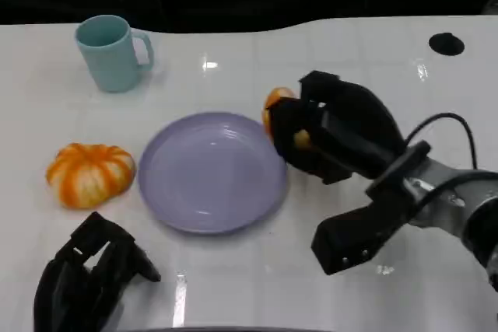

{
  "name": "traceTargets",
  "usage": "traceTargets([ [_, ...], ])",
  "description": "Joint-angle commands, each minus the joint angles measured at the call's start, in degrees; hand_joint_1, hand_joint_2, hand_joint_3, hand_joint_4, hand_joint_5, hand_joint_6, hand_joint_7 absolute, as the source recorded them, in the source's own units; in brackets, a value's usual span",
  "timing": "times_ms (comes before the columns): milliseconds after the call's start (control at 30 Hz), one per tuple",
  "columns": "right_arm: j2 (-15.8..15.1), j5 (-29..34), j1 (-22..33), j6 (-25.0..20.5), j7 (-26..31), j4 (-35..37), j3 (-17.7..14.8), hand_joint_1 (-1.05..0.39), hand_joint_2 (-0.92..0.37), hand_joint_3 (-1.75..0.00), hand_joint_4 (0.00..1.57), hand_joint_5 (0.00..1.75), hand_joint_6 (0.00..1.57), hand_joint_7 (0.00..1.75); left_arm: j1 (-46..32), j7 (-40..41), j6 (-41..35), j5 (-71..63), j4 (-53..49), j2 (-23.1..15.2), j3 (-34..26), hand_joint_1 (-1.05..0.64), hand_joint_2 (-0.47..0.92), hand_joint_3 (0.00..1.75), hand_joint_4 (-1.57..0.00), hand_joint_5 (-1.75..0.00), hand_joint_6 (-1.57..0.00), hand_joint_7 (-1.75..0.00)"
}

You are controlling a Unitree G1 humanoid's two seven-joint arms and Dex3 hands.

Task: Grasp the bread from the table and place it into the plate.

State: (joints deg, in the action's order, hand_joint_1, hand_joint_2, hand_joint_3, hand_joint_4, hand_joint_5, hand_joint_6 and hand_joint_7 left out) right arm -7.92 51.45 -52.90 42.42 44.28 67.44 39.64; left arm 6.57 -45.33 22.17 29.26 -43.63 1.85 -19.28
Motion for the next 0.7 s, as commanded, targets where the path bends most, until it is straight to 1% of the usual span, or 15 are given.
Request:
traceTargets([
  [33,2.4,-1.8,-2.3,1.5,-3.5,-0.7,-0.7,-0.22,-0.46,-1.16,0.89,1.75,0.64,1.75,-0.6,0.3,0.3,-0.3,0.5,-0.7,-0.2,-0.58,0.92,0.25,-0.63,-1.75,-0.51,-1.50],
  [133,4.4,-2.8,-3.0,1.5,-6.5,-0.4,-1.3,-0.23,-0.46,-1.15,0.90,1.75,0.66,1.75,-0.8,0.4,-0.1,-0.3,0.8,-0.7,-0.1,-0.58,0.92,0.25,-0.63,-1.75,-0.51,-1.50],
  [200,5.9,-3.1,-3.5,0.5,-8.7,-0.4,-1.4,-0.22,-0.44,-1.15,0.91,1.75,0.67,1.75,-0.9,0.4,0.0,-0.3,0.9,-0.7,-0.1,-0.58,0.92,0.25,-0.63,-1.75,-0.51,-1.50],
  [433,10.2,-3.6,-4.7,-1.4,-11.9,0.6,-1.2,-0.20,-0.43,-1.15,0.92,1.75,0.69,1.75,-1.8,1.8,0.1,-0.9,2.2,-0.5,0.3,-0.58,0.92,0.26,-0.62,-1.75,-0.51,-1.50],
  [500,11.9,-3.1,-5.1,-3.1,-11.4,1.2,-0.8,-0.20,-0.42,-1.15,0.93,1.75,0.70,1.75,-2.0,1.6,-0.3,-0.9,2.6,-0.7,0.4,-0.58,0.92,0.26,-0.61,-1.75,-0.50,-1.50],
  [567,12.7,-2.7,-5.3,-4.0,-10.8,1.7,-0.6,-0.20,-0.42,-1.16,0.94,1.75,0.71,1.75,-2.1,1.5,-0.6,-0.8,2.8,-0.8,0.6,-0.58,0.92,0.26,-0.61,-1.75,-0.50,-1.50],
  [667,15.2,-0.1,-5.5,-9.6,-4.3,3.0,1.0,-0.17,-0.41,-1.15,0.97,1.75,0.72,1.75,-2.2,1.7,-0.9,-0.7,2.8,-0.8,0.6,-0.58,0.92,0.23,-0.61,-1.75,-0.51,-1.50],
  [700,16.0,0.4,-5.7,-11.1,-3.0,3.5,1.3,-0.16,-0.41,-1.15,0.97,1.75,0.72,1.75,-2.3,1.9,-0.8,-0.8,3.0,-0.8,0.7,-0.59,0.92,0.23,-0.61,-1.75,-0.51,-1.50],
])
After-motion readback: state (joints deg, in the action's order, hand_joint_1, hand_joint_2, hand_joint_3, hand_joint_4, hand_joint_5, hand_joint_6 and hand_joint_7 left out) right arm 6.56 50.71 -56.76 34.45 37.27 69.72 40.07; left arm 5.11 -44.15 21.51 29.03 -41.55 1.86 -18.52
